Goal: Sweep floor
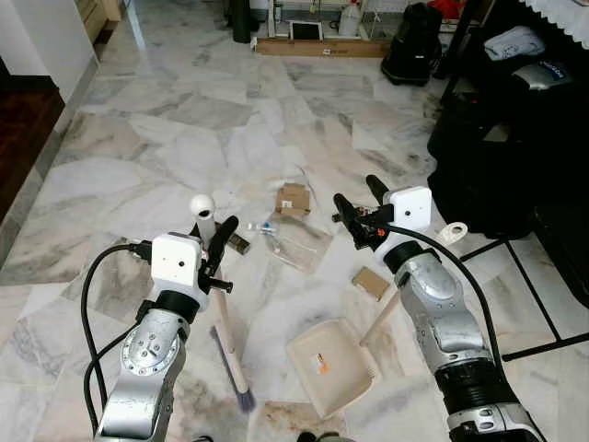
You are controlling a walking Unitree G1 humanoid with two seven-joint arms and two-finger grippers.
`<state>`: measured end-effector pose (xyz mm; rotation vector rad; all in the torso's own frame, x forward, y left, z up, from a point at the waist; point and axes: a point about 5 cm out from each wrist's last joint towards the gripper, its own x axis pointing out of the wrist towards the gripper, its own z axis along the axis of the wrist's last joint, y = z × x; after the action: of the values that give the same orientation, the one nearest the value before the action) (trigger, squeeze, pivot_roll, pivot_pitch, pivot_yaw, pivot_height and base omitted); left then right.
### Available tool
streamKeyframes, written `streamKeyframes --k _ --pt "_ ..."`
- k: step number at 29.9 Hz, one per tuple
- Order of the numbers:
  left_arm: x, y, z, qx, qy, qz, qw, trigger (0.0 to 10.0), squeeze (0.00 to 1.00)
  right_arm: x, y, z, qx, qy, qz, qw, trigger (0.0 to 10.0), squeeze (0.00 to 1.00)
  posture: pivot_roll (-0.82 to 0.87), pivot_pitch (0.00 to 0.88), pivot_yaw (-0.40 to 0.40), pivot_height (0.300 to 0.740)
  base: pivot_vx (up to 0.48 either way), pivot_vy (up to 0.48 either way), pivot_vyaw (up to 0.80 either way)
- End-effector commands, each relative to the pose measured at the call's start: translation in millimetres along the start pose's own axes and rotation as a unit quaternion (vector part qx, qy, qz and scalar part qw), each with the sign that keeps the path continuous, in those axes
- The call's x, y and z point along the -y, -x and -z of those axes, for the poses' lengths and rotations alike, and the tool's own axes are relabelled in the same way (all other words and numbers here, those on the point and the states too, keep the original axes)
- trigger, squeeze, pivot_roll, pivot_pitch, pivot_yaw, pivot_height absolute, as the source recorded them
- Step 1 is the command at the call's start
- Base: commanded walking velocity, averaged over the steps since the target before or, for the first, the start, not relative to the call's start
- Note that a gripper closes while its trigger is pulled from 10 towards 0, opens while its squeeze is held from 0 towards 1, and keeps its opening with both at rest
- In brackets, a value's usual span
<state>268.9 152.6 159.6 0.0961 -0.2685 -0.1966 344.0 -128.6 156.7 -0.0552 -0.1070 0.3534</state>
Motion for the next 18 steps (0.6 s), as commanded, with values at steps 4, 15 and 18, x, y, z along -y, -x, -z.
streamKeyframes --k 4,15,18 --pt "1.9 -2.8 -8.5 0.023 -0.003 0.001 1.000 10.0 0.00 1.5 0.5 3.0 -0.009 -0.005 0.002 1.000 10.0 0.00 -0.03 0.178 -0.074 0.740 -0.072 -0.060 0.00" --pt "1.4 -3.9 -7.3 0.020 -0.004 -0.003 1.000 10.0 0.00 1.9 -0.8 1.9 -0.008 -0.006 0.000 1.000 10.0 0.00 -0.03 0.171 -0.077 0.740 0.000 0.000 0.00" --pt "0.0 -4.9 -8.4 0.023 0.001 -0.007 1.000 10.0 0.00 2.2 -1.4 1.7 -0.009 -0.005 0.000 1.000 10.0 0.00 -0.03 0.169 -0.078 0.740 0.000 0.000 0.00"
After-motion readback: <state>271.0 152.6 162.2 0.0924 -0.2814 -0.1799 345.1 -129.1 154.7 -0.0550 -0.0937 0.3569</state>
